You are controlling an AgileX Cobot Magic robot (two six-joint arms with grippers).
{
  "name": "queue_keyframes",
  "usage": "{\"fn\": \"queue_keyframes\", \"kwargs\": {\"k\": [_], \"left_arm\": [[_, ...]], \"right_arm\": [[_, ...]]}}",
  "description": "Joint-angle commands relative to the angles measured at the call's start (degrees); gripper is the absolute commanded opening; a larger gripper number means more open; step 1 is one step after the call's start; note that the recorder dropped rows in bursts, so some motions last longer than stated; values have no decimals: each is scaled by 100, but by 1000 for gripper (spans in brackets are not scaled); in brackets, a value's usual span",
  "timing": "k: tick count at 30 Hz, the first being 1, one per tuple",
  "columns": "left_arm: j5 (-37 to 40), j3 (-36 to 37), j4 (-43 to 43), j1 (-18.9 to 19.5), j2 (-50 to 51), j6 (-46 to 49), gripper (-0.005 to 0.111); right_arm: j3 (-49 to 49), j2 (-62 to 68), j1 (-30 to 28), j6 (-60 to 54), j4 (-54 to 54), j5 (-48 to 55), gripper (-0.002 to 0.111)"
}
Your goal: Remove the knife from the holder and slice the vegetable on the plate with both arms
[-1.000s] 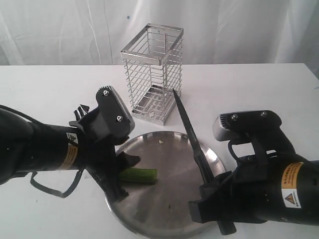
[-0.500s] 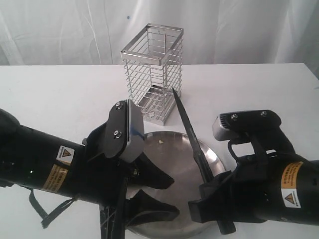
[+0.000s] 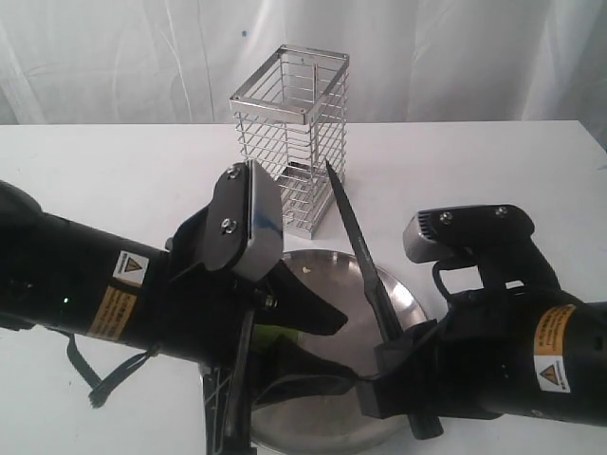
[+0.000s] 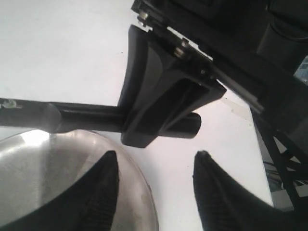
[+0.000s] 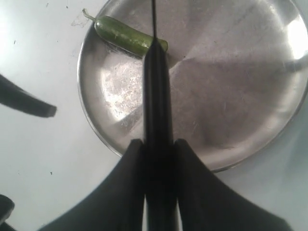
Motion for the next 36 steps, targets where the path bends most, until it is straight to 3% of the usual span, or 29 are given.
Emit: {"fn": "queue_keyframes", "kwargs": {"k": [1,14,18,20,24,28,33,36], "left_arm": [[-50,-289,30,-30,-70,-1,52],[18,-485,-138,-30,-79,-1,52],[117,-485,-2364,-30,-79,13,52],[42,-485,-4155,-30,-79,13,52],[-588,-485,-6711,-30,-79,13,52],[-1236,-485,-7802,-18,-82,13,52],[-1335,-485,-9223,-18,-82,13,52],[-1316,-485,-9328,-18,-82,13,52]], "right_arm": [[-1,-58,-19,-57,-59,-128,0],[-1,-58,-19,-176,-69,-613,0],[-1,-58,-19,-176,-69,-784,0],[-1,-58,-19,-176,-69,-811,0],[-1,-58,-19,-176,-69,-822,0],[-1,-58,-19,-176,-69,-822,0],[-1,-58,-19,-176,-69,-822,0],[-1,-58,-19,-176,-80,-877,0]]}}
